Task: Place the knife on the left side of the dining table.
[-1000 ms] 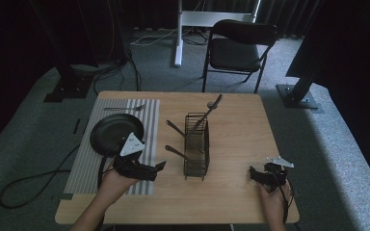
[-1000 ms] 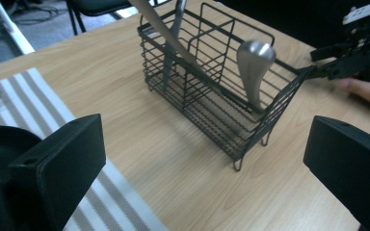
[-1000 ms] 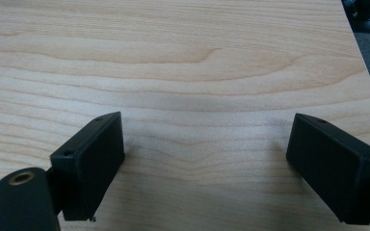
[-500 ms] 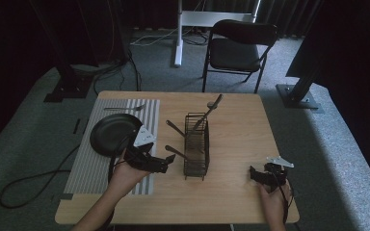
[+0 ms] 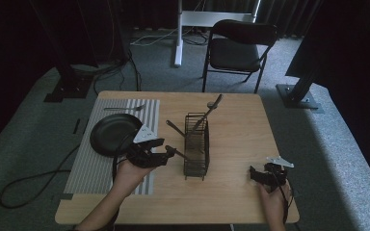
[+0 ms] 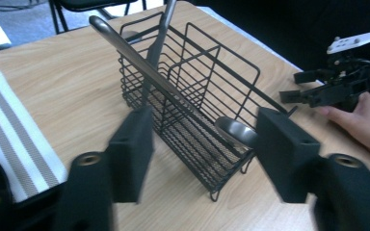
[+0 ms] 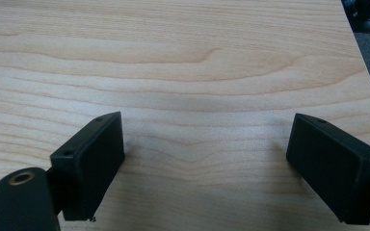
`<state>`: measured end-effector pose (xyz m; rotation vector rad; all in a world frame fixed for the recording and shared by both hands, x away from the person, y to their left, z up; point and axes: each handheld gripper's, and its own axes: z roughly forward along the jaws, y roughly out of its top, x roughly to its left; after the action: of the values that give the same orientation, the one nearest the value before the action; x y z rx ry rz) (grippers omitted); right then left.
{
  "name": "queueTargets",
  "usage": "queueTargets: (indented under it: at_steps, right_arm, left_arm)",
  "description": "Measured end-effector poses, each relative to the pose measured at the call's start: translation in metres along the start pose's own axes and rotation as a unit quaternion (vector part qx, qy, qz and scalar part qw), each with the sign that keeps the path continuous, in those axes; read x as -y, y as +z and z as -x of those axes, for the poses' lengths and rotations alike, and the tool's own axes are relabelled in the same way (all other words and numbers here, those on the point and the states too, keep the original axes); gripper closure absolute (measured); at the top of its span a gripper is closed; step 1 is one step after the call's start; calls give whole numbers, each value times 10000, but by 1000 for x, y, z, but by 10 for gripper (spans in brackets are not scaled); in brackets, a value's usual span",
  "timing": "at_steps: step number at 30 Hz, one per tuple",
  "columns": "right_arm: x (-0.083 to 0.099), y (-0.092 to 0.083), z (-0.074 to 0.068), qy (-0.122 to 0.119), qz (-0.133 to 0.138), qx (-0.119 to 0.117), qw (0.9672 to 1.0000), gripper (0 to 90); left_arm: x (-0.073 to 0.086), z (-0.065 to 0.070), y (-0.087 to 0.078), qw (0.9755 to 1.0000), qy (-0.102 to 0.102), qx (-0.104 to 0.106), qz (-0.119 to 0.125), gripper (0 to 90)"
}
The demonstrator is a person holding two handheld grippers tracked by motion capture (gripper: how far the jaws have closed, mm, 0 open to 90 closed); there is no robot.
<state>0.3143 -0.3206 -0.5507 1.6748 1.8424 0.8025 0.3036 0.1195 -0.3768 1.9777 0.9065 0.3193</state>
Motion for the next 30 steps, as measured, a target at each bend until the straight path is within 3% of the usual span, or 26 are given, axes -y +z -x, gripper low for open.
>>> queueTargets:
  at_steps: [5, 10, 12, 16, 21, 30]
  right_arm:
    - [0, 0, 0, 1, 4, 0, 10000, 123]
    - [0, 0, 0, -1, 4, 1, 10000, 123]
    - [0, 0, 0, 1, 1, 2, 10000, 124]
    - [0, 0, 0, 1, -1, 2, 10000, 124]
    - [0, 0, 0, 2, 4, 2, 10000, 124]
    - [0, 0, 0, 3, 8, 2, 10000, 124]
  left_arm:
    - [0, -1, 3, 9997, -30, 227, -89, 568]
    - [0, 2, 4, 9995, 15, 301, -47, 641]
    - [0, 4, 3, 9995, 67, 306, -18, 720]
    - [-1, 4, 3, 9995, 115, 298, -37, 731]
    - [-3, 1, 3, 9988, -31, 482, -63, 748]
    - [-13, 9, 5, 9988, 114, 466, 40, 768]
